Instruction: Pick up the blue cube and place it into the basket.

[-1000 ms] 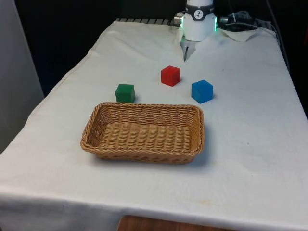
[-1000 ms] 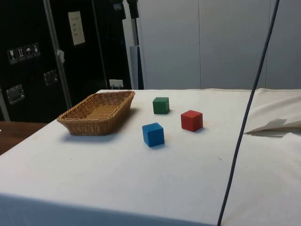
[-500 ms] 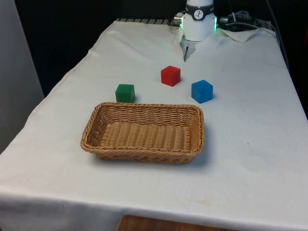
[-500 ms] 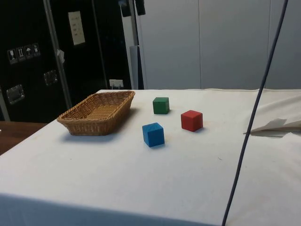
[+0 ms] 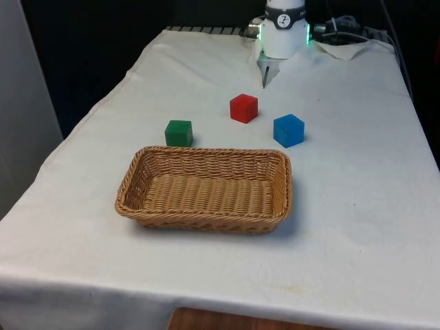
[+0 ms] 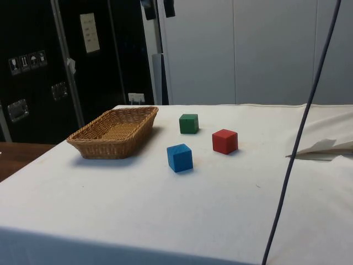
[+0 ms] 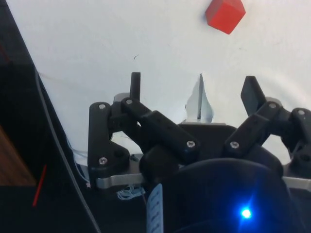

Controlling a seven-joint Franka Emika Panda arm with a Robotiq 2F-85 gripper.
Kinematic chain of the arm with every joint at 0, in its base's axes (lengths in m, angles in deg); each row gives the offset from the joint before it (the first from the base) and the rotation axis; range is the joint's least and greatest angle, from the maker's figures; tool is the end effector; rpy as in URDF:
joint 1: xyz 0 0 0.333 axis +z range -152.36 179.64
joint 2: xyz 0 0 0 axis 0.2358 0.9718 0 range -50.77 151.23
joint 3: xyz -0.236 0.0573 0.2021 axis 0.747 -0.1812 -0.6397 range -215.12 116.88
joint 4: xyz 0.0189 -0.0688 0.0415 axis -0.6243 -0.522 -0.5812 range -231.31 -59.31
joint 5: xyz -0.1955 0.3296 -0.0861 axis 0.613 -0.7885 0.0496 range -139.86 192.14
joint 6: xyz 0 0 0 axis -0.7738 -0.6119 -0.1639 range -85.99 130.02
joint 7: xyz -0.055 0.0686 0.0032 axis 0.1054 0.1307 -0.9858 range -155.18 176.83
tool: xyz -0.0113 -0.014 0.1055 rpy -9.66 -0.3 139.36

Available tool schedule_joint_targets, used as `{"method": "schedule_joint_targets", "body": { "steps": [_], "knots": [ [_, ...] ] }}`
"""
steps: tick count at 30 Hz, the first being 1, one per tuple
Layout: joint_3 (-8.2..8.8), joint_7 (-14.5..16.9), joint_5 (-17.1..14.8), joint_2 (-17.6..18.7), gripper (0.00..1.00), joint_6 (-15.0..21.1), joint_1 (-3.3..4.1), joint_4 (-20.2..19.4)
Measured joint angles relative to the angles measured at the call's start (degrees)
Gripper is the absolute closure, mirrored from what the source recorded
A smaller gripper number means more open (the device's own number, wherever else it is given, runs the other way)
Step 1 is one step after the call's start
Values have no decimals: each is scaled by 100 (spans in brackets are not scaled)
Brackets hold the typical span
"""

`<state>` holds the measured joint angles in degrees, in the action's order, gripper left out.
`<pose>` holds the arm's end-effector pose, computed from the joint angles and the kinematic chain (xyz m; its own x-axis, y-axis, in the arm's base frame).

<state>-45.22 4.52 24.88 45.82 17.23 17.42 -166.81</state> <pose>0.5279 -0.0001 0.5062 0.9894 -0.1157 -0.0874 -0.1176 -0.9929 -0.0169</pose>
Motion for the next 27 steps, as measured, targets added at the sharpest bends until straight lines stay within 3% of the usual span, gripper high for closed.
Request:
{"method": "schedule_joint_targets", "body": {
  "steps": [10, 27],
  "knots": [
    [-29, -327, 52, -23, 0, 23, 0, -115],
    [-155, -945, 281, 92, 0, 521, 0, -550]
  ]
}}
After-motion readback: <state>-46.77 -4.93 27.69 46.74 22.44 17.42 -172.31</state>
